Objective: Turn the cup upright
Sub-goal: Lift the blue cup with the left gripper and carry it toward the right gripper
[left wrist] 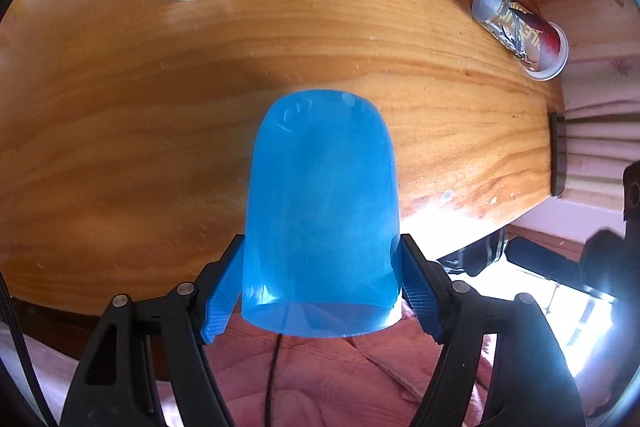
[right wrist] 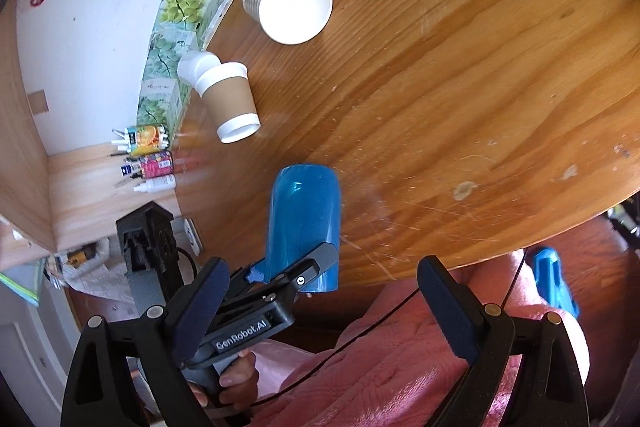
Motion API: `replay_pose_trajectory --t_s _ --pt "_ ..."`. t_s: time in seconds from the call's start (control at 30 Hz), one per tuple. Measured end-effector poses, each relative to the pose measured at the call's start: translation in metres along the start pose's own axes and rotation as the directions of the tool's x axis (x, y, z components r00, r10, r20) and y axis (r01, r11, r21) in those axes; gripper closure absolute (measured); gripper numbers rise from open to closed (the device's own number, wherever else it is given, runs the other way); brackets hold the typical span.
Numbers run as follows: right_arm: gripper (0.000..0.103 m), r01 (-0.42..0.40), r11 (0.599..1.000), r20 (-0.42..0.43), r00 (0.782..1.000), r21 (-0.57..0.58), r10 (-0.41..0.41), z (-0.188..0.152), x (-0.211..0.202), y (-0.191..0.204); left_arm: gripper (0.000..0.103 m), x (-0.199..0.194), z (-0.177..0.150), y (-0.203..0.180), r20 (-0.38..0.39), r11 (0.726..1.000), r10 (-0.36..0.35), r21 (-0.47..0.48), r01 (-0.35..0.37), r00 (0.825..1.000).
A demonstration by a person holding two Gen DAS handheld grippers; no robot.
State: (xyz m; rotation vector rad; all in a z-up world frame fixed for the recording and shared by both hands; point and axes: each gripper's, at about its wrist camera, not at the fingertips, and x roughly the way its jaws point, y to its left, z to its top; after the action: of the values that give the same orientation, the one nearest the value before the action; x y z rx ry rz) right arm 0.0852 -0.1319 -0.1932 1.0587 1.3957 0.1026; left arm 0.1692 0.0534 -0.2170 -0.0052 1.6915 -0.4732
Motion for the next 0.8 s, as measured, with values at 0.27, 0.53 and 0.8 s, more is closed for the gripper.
replay_pose_trajectory --t_s 0.27,0.53,0.8 --pt "0.007 0.029 0.997 -0.004 1.0 -0.07 -0.029 -0.006 -0.005 -0.009 0.026 -0.003 -0.006 -0.004 0.036 0.999 -0.008 -0.038 0.009 0.999" --pt "0.007 0.065 0.987 0.019 0.998 -0.144 -0.063 -0.005 -0.01 -0.007 0.02 -0.013 -0.014 -0.003 0.089 0.998 -0.029 -0.052 0.034 0.996" --pt "0.007 0.148 0.946 0.07 0.989 -0.288 -0.134 0.001 -0.018 0.003 0.02 -0.023 -0.024 0.004 0.146 0.995 -0.034 -0.083 0.047 0.989"
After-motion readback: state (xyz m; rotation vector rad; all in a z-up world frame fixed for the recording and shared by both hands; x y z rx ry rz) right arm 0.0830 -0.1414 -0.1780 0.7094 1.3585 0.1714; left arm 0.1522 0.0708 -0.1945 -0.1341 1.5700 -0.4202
